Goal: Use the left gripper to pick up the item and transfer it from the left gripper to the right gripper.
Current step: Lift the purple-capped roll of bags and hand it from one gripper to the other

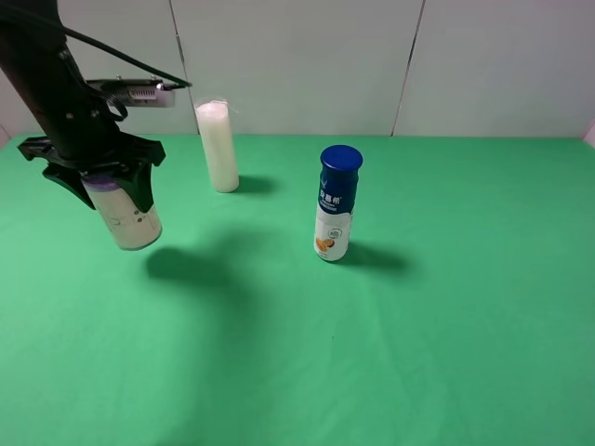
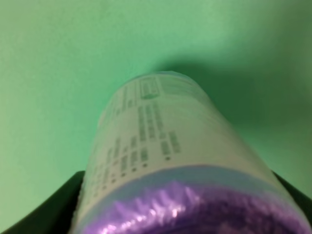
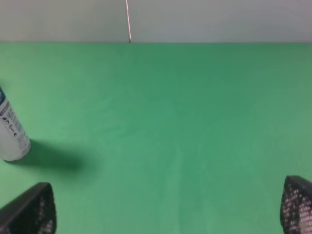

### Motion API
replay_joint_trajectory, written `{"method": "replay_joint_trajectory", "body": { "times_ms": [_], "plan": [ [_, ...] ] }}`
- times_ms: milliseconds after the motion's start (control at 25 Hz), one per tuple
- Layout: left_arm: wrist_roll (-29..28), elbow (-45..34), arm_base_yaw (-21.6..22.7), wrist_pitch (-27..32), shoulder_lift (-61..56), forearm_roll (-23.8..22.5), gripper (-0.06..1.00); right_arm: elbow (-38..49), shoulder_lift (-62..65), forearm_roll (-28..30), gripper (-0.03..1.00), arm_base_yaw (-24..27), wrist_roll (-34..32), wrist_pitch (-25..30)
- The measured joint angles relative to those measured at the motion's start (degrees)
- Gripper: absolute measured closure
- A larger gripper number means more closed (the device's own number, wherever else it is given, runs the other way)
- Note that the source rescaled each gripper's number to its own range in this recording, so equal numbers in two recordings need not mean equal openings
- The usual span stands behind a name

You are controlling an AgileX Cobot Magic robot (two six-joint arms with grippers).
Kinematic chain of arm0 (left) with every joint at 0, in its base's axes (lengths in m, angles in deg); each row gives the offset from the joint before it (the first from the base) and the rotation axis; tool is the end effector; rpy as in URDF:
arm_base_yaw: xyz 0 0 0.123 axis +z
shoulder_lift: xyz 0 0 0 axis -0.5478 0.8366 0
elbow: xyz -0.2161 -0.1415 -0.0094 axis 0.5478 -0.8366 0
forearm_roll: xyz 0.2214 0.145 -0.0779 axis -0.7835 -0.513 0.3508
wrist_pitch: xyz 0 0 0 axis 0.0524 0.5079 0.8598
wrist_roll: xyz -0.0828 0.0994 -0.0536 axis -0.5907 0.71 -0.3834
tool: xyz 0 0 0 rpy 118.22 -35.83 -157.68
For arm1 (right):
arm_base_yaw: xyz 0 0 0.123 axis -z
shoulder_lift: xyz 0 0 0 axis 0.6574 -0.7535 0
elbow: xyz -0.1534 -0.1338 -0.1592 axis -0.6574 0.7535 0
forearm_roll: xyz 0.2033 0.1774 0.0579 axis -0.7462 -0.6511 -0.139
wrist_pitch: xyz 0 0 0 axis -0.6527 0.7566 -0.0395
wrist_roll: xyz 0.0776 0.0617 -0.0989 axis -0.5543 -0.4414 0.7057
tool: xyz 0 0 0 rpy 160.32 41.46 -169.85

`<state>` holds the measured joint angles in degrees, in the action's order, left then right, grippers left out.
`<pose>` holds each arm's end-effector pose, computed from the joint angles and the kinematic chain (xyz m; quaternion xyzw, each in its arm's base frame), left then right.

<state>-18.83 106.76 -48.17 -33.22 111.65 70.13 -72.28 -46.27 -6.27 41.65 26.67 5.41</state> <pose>0.3533 -0.1015 0.1286 0.1065 0.9903 -0.0377 0.0814 0.0888 0.0074 0.2728 -0.0158 0.8396 0.0198 0.5426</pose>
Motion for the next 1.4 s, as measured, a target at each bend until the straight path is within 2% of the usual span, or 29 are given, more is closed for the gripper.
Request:
{"method": "replay_joint_trajectory", "body": {
  "times_ms": [640, 800, 920, 1000, 1080, 1200, 1400],
  "plan": [
    [0.0, 0.3, 0.0, 4.6, -13.1, 0.4, 0.94, 0.0, 0.0, 0.0, -0.03, 0.0, 0.0, 0.0],
    [0.9, 0.3, 0.0, 5.0, -13.5, 3.8, 0.94, 0.0, 0.0, 0.0, -0.03, 0.0, 0.0, 0.0],
    [2.7, 0.3, 0.0, 4.8, -13.5, 8.0, 0.94, 0.0, 0.0, 0.0, -0.03, 0.0, 0.0, 0.0],
    [4.4, 0.3, 0.0, 4.6, -13.5, 12.7, 0.94, 0.0, 0.0, 0.0, -0.03, 0.0, 0.0, 0.0],
    [5.5, 0.3, -0.2, 4.1, -13.5, 15.0, 0.94, 0.0, 0.0, -0.2, -0.03, 0.0, -0.1, 0.0],
    [6.0, 0.3, -2.1, 2.4, -13.5, 15.8, 0.94, 0.0, 0.0, -0.6, -0.03, 0.0, -0.1, -0.1],
    [5.9, 0.3, -9.5, -2.6, -13.5, 16.4, 0.94, 0.0, -4.0, -3.6, -0.03, 0.0, 0.1, -0.3]
  ]
}}
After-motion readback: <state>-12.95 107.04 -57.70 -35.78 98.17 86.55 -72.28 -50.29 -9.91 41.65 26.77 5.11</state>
